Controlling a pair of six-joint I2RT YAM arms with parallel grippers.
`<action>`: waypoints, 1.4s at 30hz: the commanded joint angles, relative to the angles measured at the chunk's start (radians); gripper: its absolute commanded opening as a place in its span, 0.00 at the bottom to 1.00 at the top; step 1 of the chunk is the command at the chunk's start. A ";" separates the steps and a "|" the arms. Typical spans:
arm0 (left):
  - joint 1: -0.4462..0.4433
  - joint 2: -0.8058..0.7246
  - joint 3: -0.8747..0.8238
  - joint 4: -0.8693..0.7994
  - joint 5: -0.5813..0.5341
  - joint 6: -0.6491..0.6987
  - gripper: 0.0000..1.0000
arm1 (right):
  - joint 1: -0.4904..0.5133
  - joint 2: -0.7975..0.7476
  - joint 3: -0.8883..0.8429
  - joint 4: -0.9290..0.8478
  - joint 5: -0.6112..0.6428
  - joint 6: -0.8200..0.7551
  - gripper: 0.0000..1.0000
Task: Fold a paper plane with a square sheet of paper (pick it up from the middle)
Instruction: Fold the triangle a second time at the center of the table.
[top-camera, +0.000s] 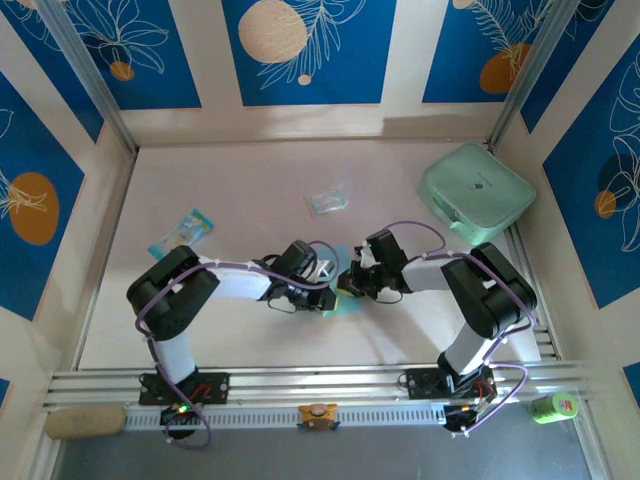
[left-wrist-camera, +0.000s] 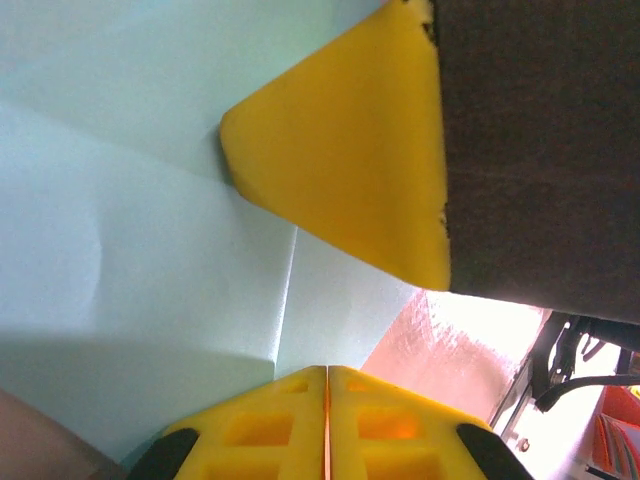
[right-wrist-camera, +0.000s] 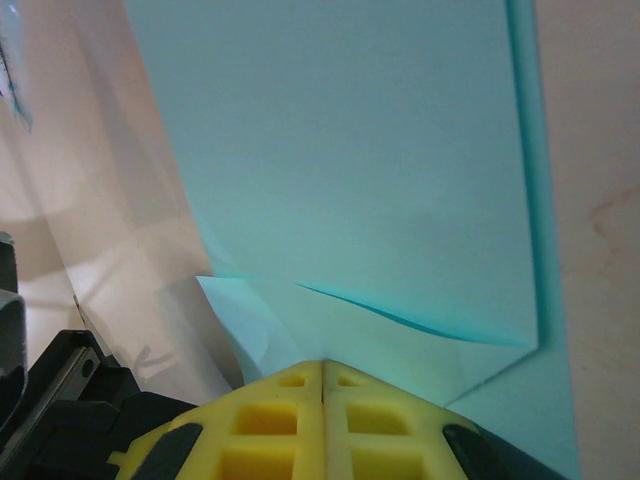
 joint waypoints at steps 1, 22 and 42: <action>-0.001 -0.001 -0.018 -0.008 0.041 -0.011 0.08 | -0.012 0.025 -0.033 -0.082 0.054 0.000 0.01; -0.015 -0.087 -0.100 -0.026 0.052 -0.014 0.08 | -0.014 0.021 -0.033 -0.087 0.057 -0.002 0.00; 0.026 0.019 0.028 -0.016 -0.022 -0.001 0.06 | -0.013 0.012 -0.032 -0.086 0.051 -0.005 0.01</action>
